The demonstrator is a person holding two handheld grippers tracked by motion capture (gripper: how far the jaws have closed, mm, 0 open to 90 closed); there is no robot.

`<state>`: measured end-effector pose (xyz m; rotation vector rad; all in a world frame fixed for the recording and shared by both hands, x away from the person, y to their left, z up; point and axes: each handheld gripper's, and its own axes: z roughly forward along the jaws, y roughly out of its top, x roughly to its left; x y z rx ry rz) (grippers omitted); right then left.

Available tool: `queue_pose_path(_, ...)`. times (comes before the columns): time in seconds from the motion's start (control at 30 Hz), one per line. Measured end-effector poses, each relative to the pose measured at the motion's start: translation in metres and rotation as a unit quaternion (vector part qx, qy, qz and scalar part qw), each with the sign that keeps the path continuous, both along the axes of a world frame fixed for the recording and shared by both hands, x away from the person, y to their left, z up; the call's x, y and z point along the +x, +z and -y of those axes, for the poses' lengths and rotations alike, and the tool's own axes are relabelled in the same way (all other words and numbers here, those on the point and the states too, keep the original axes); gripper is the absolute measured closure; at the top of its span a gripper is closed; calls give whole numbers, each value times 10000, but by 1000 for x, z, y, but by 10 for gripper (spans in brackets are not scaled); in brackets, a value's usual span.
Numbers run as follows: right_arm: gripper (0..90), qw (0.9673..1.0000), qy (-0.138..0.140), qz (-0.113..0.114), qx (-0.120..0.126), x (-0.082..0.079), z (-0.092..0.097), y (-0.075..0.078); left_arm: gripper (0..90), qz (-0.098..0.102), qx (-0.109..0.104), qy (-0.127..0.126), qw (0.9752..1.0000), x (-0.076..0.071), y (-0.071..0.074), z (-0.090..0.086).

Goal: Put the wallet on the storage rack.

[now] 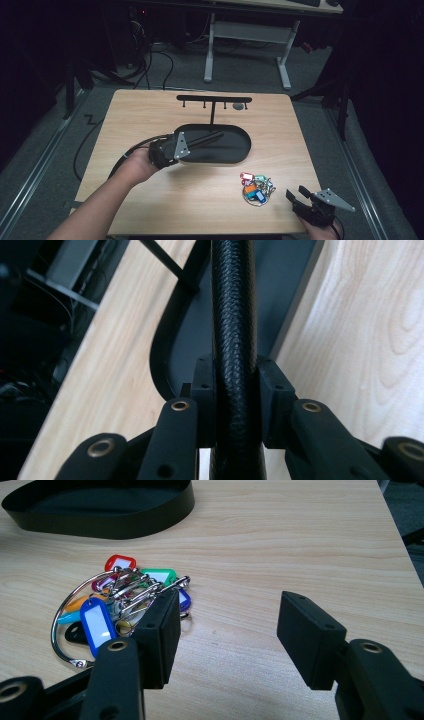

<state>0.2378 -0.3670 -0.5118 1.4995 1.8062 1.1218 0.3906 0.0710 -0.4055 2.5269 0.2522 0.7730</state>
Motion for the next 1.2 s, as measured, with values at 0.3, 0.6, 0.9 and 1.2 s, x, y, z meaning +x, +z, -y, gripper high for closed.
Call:
queue_pose_path(0.3,432,10000,-7,7,-12,-1,1,0,739,102,163,-20,9998,19,0,13)
queue_pose_path(0.6,433,10000,-4,-8,13,0,1,-1,739,400,216,-272,9986,37,-9,31)
queue_pose_path(0.9,434,10000,-9,-36,22,1,1,-2,739,484,450,-459,9968,51,-22,43)
queue_pose_path(1.2,436,9999,-25,-90,48,1,2,-4,740,439,413,-515,9969,67,-36,51)
